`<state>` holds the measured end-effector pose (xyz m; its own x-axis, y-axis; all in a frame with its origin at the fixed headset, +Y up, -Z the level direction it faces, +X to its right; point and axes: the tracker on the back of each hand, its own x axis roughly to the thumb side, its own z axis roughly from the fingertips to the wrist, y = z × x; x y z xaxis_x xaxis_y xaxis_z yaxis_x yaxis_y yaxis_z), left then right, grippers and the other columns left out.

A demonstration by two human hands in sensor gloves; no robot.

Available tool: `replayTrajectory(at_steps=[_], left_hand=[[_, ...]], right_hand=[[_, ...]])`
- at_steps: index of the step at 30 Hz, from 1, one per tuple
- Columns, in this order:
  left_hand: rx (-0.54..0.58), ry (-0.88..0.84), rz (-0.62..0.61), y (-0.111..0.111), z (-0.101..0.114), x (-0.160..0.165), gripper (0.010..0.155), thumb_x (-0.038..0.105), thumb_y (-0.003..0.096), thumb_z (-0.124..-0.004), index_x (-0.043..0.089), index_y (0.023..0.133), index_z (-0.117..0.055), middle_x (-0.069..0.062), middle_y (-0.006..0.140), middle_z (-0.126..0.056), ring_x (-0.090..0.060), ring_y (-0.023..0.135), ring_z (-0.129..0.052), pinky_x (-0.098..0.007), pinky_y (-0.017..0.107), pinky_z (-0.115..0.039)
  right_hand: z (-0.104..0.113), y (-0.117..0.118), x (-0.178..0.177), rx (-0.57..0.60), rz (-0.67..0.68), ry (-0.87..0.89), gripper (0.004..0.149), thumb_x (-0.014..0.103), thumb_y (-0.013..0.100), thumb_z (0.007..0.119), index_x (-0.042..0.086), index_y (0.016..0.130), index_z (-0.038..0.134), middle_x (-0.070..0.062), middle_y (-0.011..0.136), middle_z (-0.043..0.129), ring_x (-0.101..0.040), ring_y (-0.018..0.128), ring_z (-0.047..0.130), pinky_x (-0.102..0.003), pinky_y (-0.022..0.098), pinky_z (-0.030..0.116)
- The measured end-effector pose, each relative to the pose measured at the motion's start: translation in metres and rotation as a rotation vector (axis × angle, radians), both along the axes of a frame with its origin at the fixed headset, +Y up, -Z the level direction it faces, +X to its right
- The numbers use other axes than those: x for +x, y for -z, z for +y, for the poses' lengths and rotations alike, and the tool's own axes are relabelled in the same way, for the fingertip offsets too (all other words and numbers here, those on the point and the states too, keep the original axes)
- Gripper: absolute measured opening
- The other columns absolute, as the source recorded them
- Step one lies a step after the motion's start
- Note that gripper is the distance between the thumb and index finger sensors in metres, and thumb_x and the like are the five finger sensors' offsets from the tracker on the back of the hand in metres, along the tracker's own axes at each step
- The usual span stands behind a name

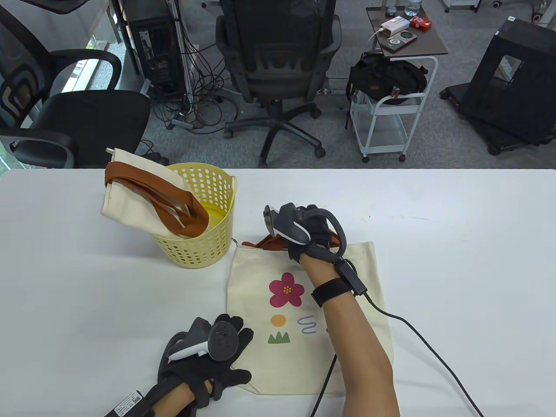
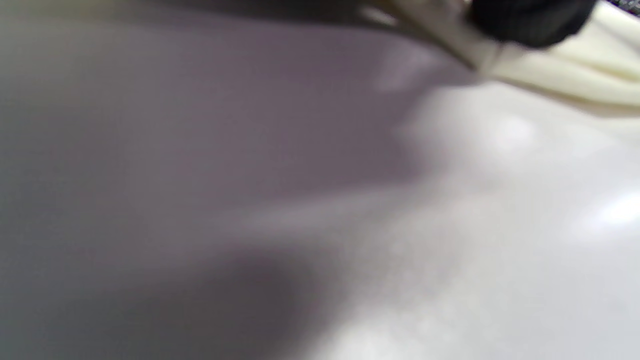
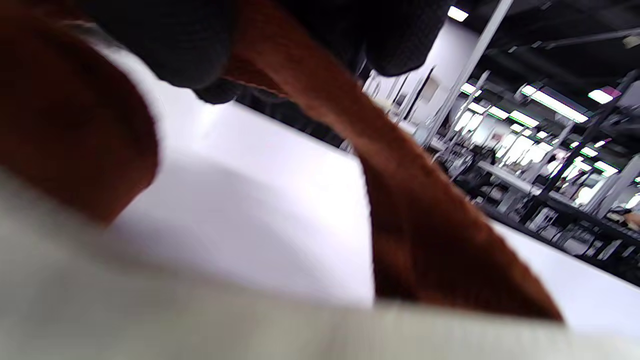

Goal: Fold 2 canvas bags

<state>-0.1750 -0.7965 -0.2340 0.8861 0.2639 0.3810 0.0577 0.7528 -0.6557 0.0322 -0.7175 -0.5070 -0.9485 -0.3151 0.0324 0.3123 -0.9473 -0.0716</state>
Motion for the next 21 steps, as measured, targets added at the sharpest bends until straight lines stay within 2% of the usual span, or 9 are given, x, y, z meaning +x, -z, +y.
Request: replayTrajectory(at_steps=[3,5,7,8,9,12,14,19,21], left_hand=[[-0.002,-0.005,0.003,0.000,0.000,-0.001,0.091,0.061,0.0394,-0.074,0.036,0.105,-0.017,0.005,0.110,0.006,-0.029,0.105,0.011,-0.060,0.074,-0.002],[-0.004,-0.005,0.002,0.000,0.000,0.000,0.091,0.060,0.0394,-0.075,0.036,0.105,-0.017,0.005,0.110,0.005,-0.029,0.106,0.010,-0.060,0.074,-0.002],[-0.007,-0.007,0.004,0.000,0.000,-0.001,0.091,0.060,0.0394,-0.075,0.036,0.105,-0.017,0.005,0.110,0.005,-0.029,0.106,0.010,-0.060,0.074,-0.002],[-0.007,-0.006,0.004,0.000,0.000,-0.001,0.091,0.060,0.0393,-0.075,0.036,0.105,-0.017,0.005,0.110,0.005,-0.029,0.106,0.010,-0.060,0.074,-0.002],[-0.007,-0.006,0.004,0.000,0.000,-0.001,0.091,0.060,0.0393,-0.075,0.036,0.105,-0.017,0.005,0.110,0.005,-0.029,0.106,0.011,-0.060,0.074,-0.002],[-0.006,-0.006,0.005,0.000,0.000,-0.001,0.091,0.060,0.0393,-0.075,0.037,0.105,-0.017,0.005,0.110,0.006,-0.029,0.106,0.011,-0.059,0.074,-0.002],[-0.006,-0.005,0.006,0.000,0.000,-0.001,0.091,0.060,0.0393,-0.075,0.037,0.105,-0.017,0.005,0.110,0.006,-0.029,0.106,0.011,-0.059,0.074,-0.002],[-0.008,-0.008,0.007,0.000,0.000,-0.001,0.091,0.060,0.0393,-0.075,0.037,0.105,-0.017,0.005,0.110,0.006,-0.029,0.106,0.011,-0.059,0.074,-0.001],[-0.009,-0.008,0.006,0.000,0.000,-0.001,0.091,0.060,0.0393,-0.075,0.037,0.105,-0.017,0.005,0.110,0.006,-0.029,0.105,0.011,-0.059,0.074,-0.001]], right_hand=[[0.009,0.005,0.020,0.083,-0.082,0.227,0.040,0.041,0.046,0.081,0.029,0.084,0.084,0.002,0.101,0.081,-0.028,0.095,0.080,-0.049,0.069,0.071],[0.011,0.012,0.049,0.117,-0.166,0.516,0.042,0.049,0.045,0.078,0.027,0.080,0.088,0.000,0.097,0.085,-0.030,0.090,0.084,-0.049,0.065,0.074],[0.014,0.017,0.073,0.138,-0.231,0.750,0.048,0.056,0.045,0.070,0.025,0.076,0.090,-0.002,0.093,0.089,-0.031,0.085,0.088,-0.050,0.062,0.077],[0.009,0.020,0.086,0.158,-0.280,0.887,0.049,0.055,0.045,0.071,0.023,0.075,0.092,-0.004,0.091,0.090,-0.033,0.083,0.090,-0.051,0.060,0.077],[-0.008,0.024,0.096,0.154,-0.333,0.971,0.050,0.055,0.045,0.072,0.021,0.075,0.092,-0.006,0.091,0.090,-0.034,0.082,0.090,-0.052,0.059,0.077],[-0.013,0.024,0.116,0.080,-0.426,0.912,0.052,0.057,0.046,0.069,0.023,0.078,0.090,-0.004,0.093,0.088,-0.033,0.084,0.088,-0.050,0.061,0.077],[-0.017,0.023,0.128,0.096,-0.475,0.886,0.052,0.058,0.046,0.068,0.024,0.078,0.090,-0.003,0.093,0.089,-0.032,0.084,0.089,-0.050,0.061,0.077],[-0.016,0.026,0.156,0.079,-0.549,1.075,0.058,0.062,0.044,0.065,0.022,0.079,0.090,-0.005,0.093,0.089,-0.033,0.084,0.089,-0.050,0.061,0.077],[-0.015,0.027,0.161,0.037,-0.568,1.063,0.059,0.062,0.045,0.065,0.022,0.080,0.089,-0.006,0.094,0.088,-0.034,0.085,0.088,-0.051,0.061,0.076]])
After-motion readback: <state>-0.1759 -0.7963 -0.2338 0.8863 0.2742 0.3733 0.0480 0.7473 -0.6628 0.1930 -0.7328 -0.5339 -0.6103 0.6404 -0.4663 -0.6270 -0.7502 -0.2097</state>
